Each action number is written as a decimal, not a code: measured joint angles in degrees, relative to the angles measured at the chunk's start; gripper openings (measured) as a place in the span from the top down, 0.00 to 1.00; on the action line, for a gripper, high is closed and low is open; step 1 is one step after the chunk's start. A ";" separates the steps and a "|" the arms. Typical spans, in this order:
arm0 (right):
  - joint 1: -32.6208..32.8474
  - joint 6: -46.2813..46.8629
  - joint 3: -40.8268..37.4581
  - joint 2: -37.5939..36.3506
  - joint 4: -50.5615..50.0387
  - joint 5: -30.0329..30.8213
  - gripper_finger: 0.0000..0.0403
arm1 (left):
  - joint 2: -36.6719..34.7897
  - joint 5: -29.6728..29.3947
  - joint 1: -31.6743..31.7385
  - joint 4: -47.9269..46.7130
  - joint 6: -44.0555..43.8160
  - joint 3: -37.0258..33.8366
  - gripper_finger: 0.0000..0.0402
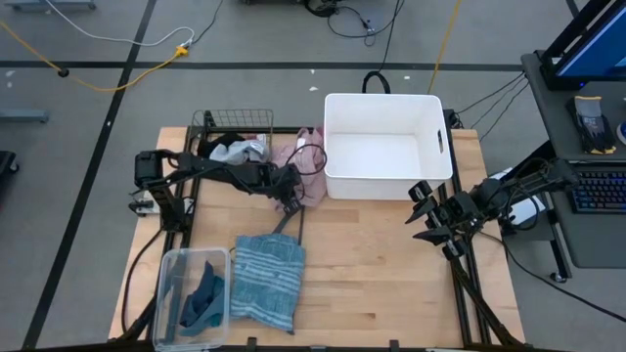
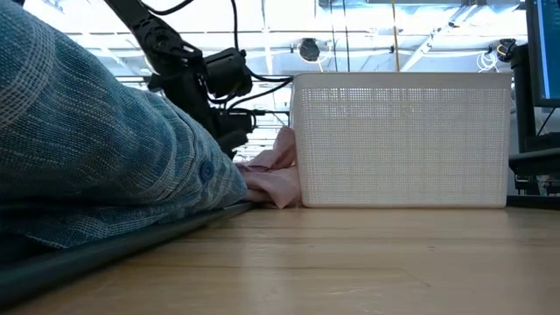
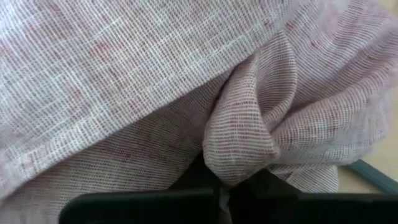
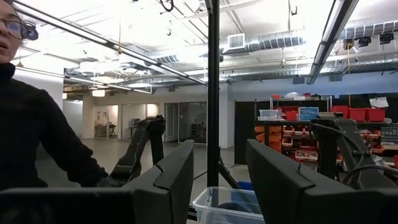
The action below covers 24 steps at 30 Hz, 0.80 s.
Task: Pick & Place Cloths
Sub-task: Put the pink polo shirt into the white bin
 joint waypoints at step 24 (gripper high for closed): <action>0.00 0.00 0.00 0.00 1.38 -0.02 0.65 | -28.25 -4.40 -1.34 -1.73 -4.13 1.30 1.00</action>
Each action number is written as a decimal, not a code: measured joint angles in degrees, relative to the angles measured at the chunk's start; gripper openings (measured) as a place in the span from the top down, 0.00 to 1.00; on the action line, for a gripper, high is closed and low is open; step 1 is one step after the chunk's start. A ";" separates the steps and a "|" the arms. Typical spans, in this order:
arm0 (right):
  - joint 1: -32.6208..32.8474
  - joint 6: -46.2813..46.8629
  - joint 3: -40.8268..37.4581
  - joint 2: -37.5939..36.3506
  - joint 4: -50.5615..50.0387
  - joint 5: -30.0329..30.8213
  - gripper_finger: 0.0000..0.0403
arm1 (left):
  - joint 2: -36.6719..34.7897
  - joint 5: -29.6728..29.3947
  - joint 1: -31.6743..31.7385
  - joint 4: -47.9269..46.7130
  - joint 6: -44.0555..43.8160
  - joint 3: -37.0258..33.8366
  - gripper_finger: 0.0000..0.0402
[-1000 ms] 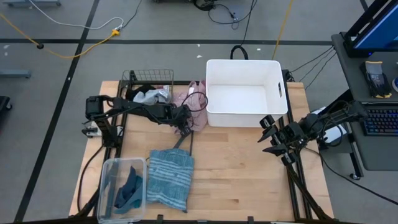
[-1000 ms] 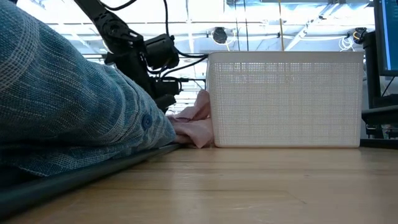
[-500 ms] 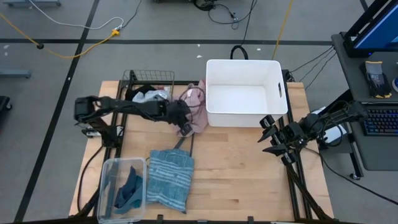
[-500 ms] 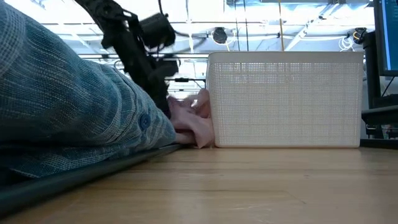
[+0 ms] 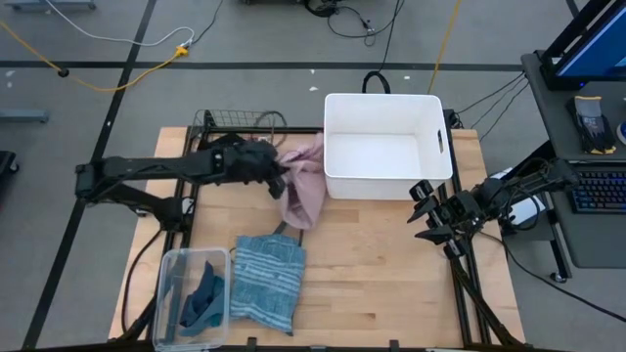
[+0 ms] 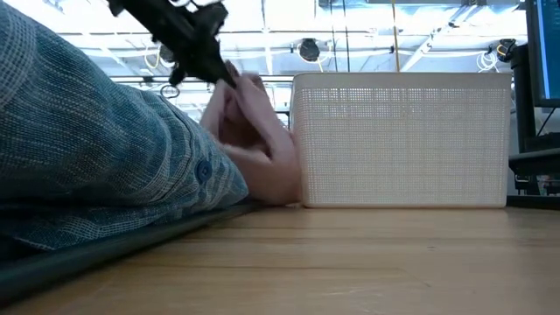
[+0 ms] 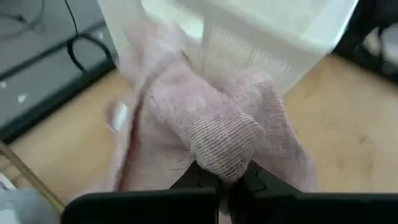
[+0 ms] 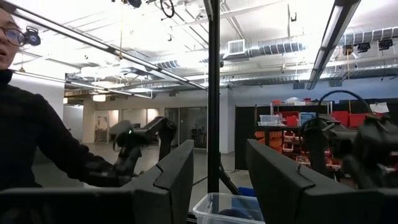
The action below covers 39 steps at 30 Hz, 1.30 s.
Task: Pick & Place Cloths
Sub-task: Put the pink polo shirt into the white bin
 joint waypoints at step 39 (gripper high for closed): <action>-0.09 -6.97 0.00 4.86 1.22 13.64 0.65 | 6.79 -10.95 -8.02 -7.43 20.10 52.01 1.00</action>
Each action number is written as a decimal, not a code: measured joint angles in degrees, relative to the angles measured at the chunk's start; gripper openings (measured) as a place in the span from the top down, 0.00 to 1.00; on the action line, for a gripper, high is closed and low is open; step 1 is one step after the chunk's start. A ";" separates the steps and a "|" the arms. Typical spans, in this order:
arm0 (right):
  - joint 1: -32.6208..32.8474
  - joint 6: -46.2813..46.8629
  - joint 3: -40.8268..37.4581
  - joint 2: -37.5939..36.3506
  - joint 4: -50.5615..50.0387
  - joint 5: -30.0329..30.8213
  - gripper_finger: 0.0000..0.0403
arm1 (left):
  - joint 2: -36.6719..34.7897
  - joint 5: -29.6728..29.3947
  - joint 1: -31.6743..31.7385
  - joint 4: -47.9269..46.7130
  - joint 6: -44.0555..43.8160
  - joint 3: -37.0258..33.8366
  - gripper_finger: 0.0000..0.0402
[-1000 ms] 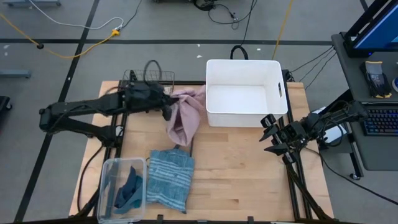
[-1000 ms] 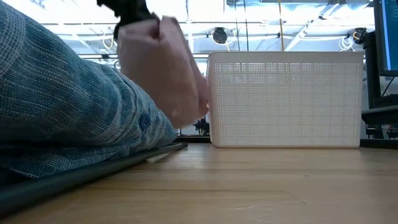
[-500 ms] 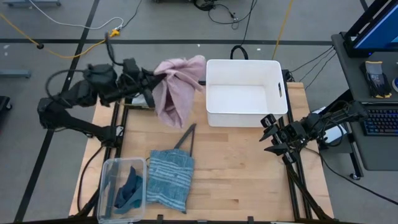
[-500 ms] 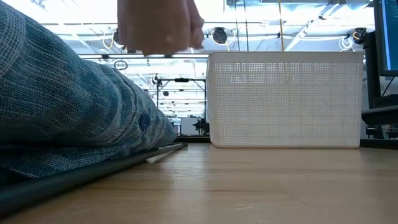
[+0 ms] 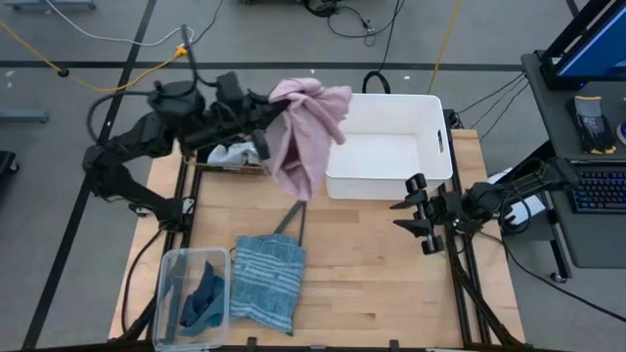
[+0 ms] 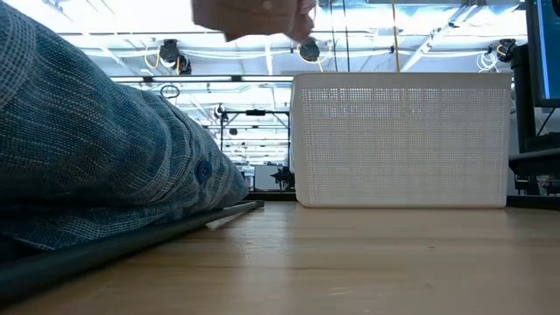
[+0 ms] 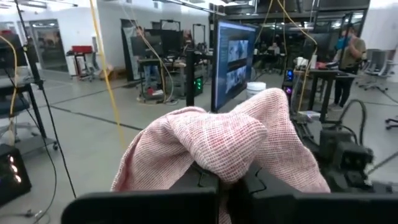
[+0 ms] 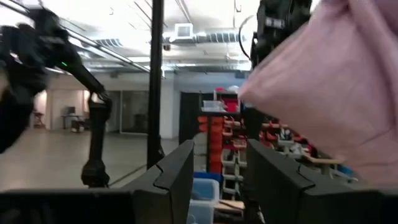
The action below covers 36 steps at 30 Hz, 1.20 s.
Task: Pick & Place Cloths
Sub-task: Put the pink polo shirt into the white bin
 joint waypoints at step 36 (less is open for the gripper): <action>10.06 9.94 0.00 0.02 -0.04 -2.18 0.65 | 31.15 21.52 12.50 6.14 6.77 22.72 1.00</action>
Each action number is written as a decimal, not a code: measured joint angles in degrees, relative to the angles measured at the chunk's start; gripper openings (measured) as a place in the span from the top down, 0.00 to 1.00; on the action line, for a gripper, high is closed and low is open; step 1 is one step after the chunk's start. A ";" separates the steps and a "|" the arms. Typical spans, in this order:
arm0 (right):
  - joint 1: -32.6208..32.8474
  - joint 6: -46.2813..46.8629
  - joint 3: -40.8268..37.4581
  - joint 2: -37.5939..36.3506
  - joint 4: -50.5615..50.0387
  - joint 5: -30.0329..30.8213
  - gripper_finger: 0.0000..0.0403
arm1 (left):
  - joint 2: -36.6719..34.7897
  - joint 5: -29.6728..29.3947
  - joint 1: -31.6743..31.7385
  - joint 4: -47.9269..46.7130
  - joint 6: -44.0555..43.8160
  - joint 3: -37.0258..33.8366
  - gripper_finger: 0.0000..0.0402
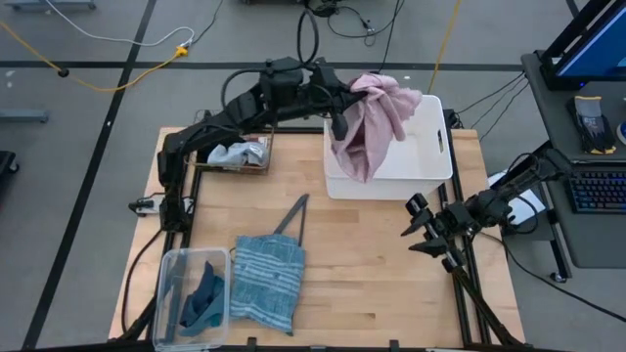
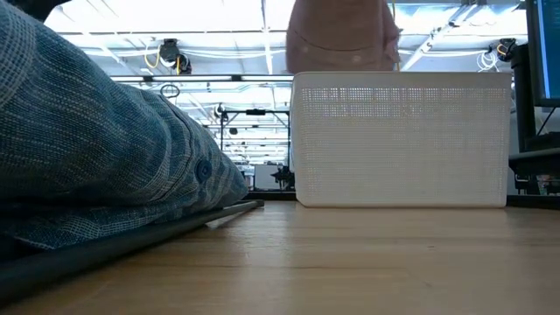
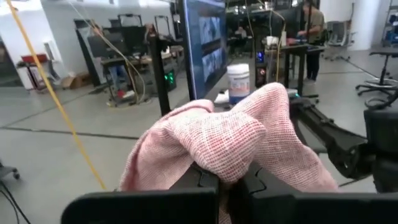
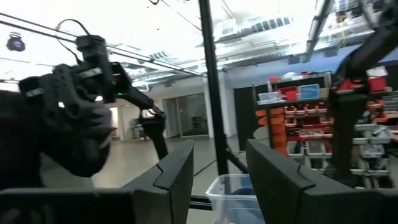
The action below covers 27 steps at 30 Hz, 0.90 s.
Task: Pick & Place Cloths
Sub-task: Put the pink polo shirt into the white bin
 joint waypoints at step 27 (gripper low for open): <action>15.57 -13.77 0.00 -6.62 -21.93 17.00 0.82 | 9.26 9.83 1.27 -3.17 0.74 -0.08 1.00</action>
